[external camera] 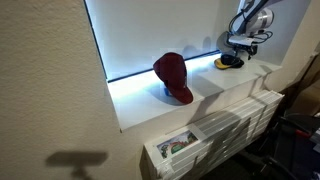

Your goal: Place the black and yellow cap on top of the red cap

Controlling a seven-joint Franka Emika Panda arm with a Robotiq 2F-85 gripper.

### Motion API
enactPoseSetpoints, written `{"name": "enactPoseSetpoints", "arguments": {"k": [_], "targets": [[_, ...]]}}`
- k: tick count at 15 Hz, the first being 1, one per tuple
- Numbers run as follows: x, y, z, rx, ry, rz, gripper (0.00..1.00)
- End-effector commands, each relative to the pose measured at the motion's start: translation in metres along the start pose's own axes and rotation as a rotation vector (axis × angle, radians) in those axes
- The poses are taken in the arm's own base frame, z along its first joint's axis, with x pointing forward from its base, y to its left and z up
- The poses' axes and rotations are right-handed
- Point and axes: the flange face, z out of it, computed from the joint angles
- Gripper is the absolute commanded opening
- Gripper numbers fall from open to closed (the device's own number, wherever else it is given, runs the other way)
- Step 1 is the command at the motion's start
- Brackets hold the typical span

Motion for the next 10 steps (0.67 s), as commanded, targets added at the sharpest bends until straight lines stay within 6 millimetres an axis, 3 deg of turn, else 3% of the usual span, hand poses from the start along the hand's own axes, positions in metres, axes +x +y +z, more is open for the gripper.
{"name": "enactPoseSetpoints", "arguments": {"k": [1, 2, 3, 5, 8, 10], "targets": [[-0.022, -0.029, 0.022, -0.002, -0.08, -0.183, 1.0], [-0.033, -0.036, 0.028, -0.023, -0.096, -0.237, 1.0], [-0.025, -0.023, 0.015, -0.012, -0.054, -0.157, 1.0], [-0.033, -0.028, 0.022, -0.02, -0.054, -0.171, 1.0], [-0.026, -0.025, 0.019, -0.021, -0.044, -0.163, 1.0], [-0.027, -0.029, 0.033, -0.079, -0.042, -0.127, 1.0]]}}
